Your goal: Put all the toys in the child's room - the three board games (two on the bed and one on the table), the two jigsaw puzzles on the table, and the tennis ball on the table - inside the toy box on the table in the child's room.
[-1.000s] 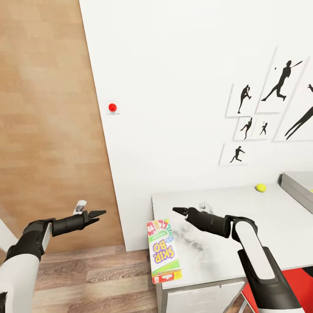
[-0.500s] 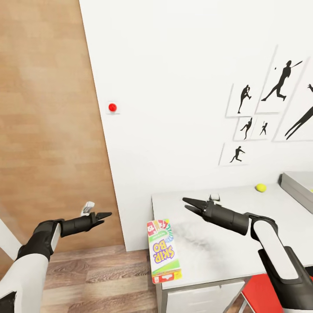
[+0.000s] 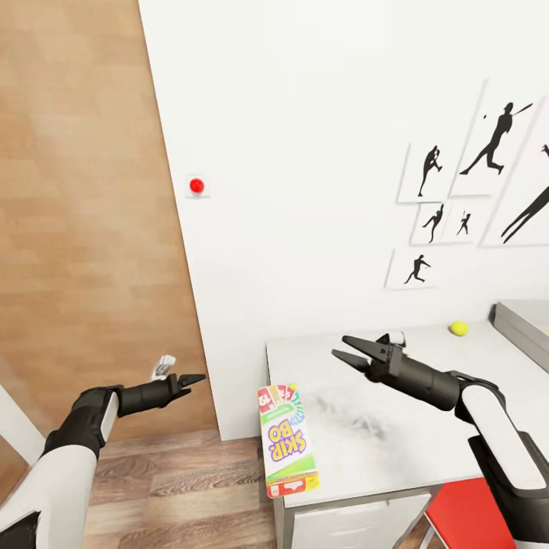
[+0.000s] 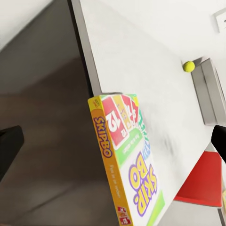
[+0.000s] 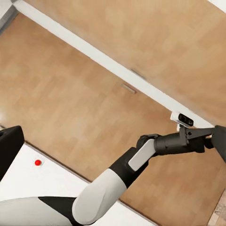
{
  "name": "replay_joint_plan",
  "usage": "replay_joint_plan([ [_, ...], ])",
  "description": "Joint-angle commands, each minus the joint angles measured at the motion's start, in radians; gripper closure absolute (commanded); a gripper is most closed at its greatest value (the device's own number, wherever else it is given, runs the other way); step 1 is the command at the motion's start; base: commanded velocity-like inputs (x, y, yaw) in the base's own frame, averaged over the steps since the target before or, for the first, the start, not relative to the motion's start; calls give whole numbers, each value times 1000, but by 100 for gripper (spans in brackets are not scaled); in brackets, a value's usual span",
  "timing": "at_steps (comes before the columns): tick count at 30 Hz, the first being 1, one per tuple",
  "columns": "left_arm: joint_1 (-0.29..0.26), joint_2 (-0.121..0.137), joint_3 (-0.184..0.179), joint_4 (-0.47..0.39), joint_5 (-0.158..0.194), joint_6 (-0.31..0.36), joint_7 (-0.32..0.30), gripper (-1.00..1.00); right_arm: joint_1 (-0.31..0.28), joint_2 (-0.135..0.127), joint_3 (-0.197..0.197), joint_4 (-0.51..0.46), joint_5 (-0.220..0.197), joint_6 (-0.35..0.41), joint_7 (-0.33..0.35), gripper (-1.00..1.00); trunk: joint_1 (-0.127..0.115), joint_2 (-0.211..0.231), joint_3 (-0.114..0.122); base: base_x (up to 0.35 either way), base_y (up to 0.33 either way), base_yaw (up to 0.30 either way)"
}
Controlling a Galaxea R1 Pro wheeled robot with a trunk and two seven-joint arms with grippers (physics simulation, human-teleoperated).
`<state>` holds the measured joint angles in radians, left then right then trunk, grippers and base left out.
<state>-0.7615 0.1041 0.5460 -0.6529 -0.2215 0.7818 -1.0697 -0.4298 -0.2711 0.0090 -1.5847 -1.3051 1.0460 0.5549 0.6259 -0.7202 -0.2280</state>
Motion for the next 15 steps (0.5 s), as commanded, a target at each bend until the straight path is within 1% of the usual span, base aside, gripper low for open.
replay_joint_plan([
  [1,-1,-1,6,0,-10,7,-8,-100,3,3,2,0,-1,0,8,-100,4,-9,-5,0,0,0],
  [5,1,-2,7,3,-9,8,-8,-100,11,7,5,0,-6,-5,7,-100,20,-37,-17,0,0,0],
  [15,2,4,11,69,-2,8,-18,-100,15,8,1,0,-7,-4,9,-100,58,-107,-49,0,0,0],
])
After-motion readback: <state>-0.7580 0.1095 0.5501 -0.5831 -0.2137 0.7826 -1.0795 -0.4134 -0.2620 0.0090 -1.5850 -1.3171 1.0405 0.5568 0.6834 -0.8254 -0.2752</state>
